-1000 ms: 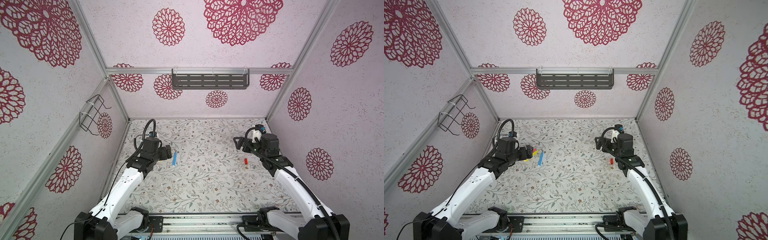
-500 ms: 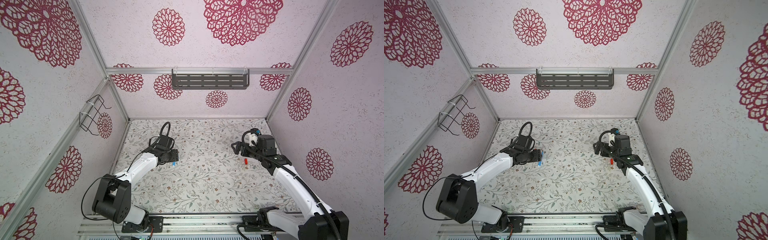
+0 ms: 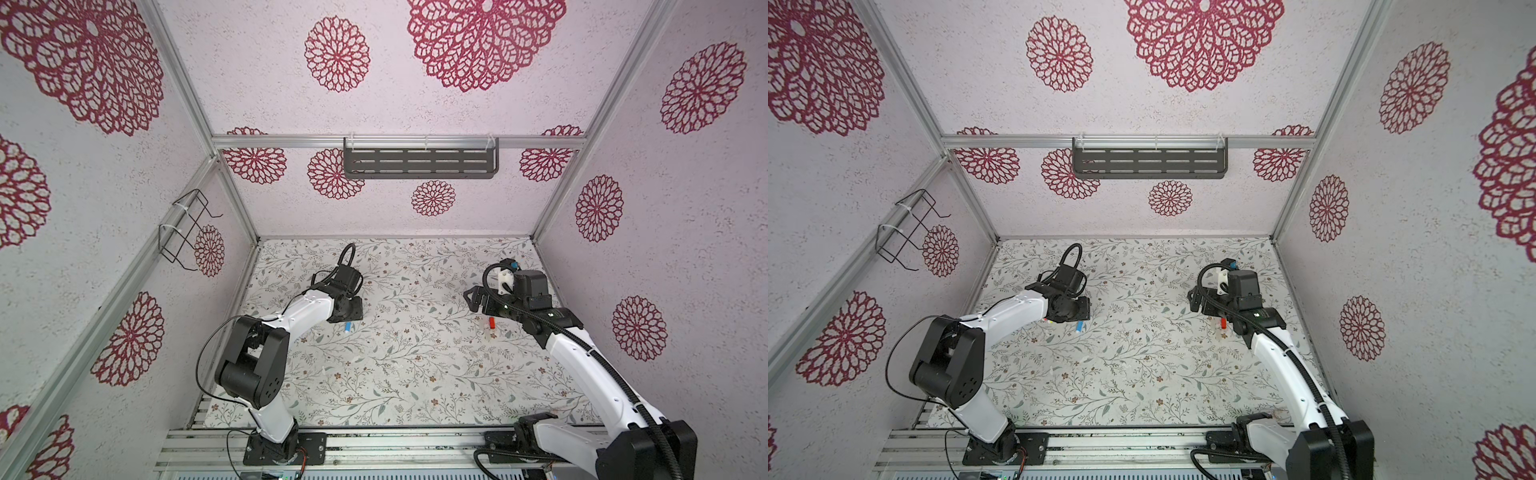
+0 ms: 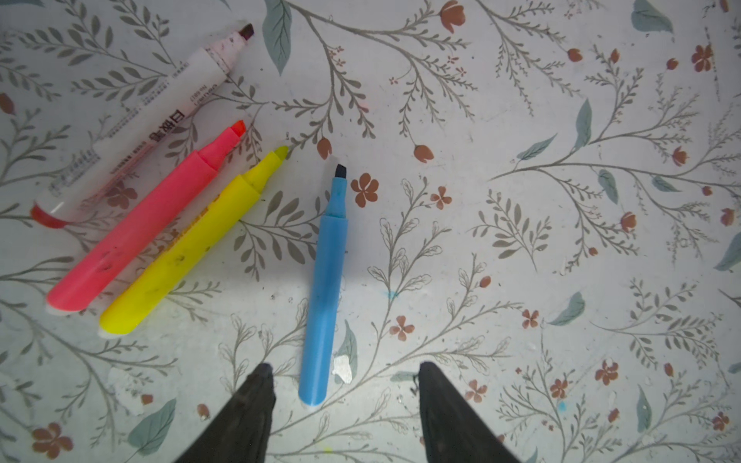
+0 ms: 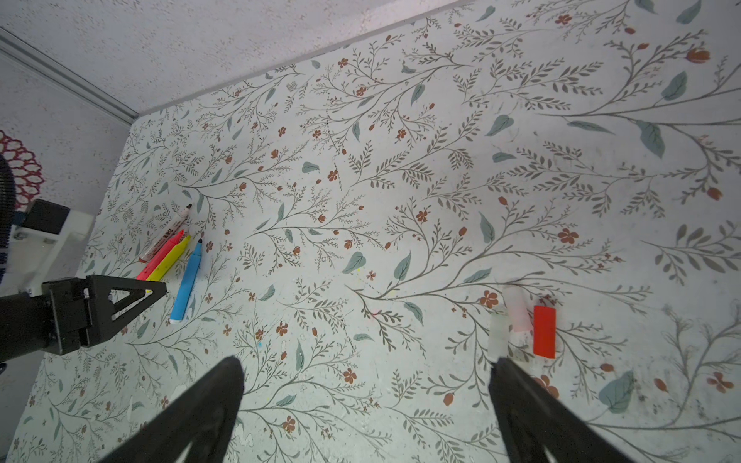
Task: Insert the pens into the pen caps
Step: 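Move the left gripper over the blue marker while the right gripper moves toward the caps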
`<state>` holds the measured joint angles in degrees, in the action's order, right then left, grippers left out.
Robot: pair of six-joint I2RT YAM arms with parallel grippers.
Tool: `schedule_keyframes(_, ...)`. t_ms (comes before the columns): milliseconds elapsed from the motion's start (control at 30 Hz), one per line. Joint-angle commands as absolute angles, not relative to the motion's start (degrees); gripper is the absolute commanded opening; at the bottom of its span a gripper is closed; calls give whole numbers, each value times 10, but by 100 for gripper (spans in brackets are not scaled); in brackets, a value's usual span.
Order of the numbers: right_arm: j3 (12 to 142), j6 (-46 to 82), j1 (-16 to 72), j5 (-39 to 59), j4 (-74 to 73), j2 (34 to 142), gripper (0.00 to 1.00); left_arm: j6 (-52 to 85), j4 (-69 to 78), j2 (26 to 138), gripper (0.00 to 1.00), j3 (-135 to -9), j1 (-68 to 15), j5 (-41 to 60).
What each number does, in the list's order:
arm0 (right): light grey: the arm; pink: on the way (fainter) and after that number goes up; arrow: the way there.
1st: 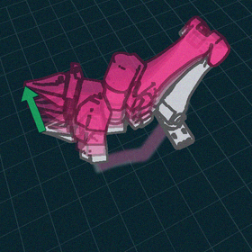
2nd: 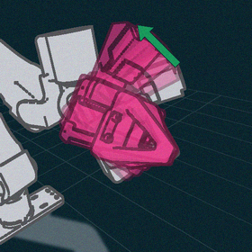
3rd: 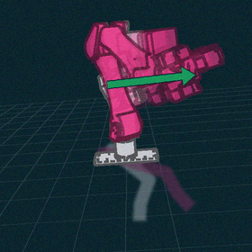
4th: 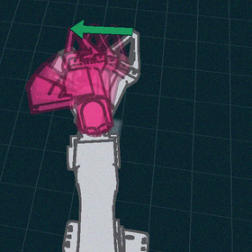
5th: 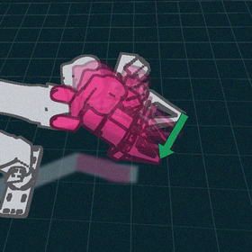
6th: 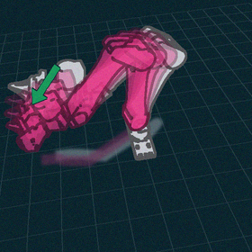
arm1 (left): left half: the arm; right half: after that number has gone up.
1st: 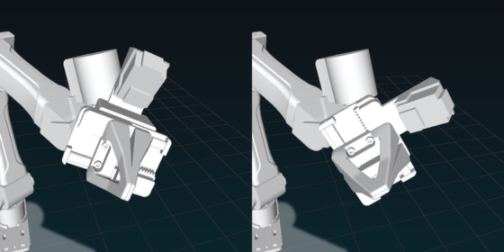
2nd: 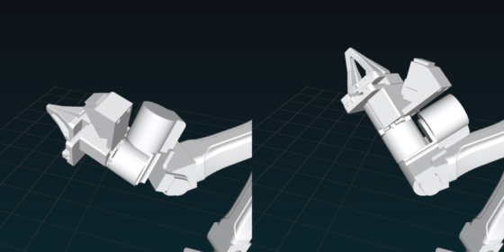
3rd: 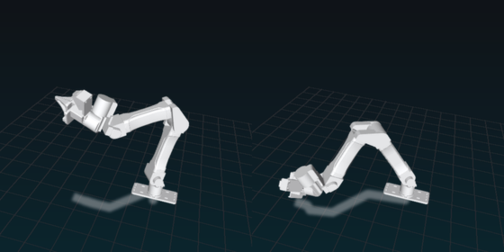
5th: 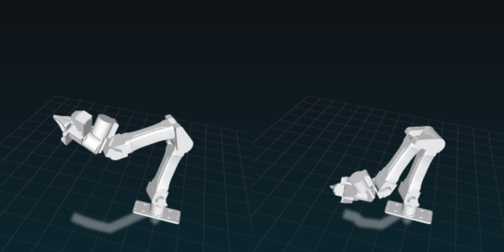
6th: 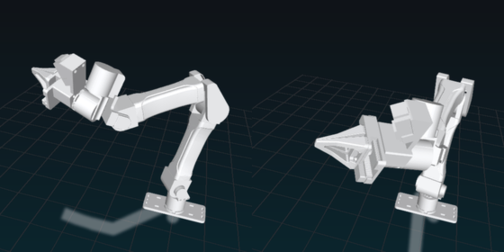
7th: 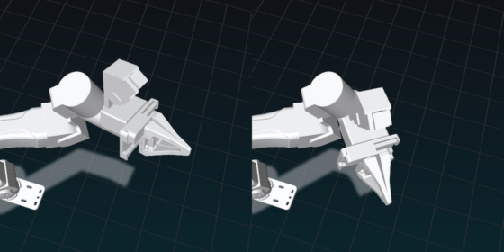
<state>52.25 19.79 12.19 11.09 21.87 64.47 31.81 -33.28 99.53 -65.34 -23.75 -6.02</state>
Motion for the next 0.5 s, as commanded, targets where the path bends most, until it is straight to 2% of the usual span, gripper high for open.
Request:
schedule_keyframes(0, 539, 185, 126, 97, 230, 648, 99, 331, -341, 1014, 59, -665, -241, -74)
schedule_keyframes(467, 535, 186, 126, 87, 233, 661, 98, 336, -332, 1058, 55, -663, -242, -83)
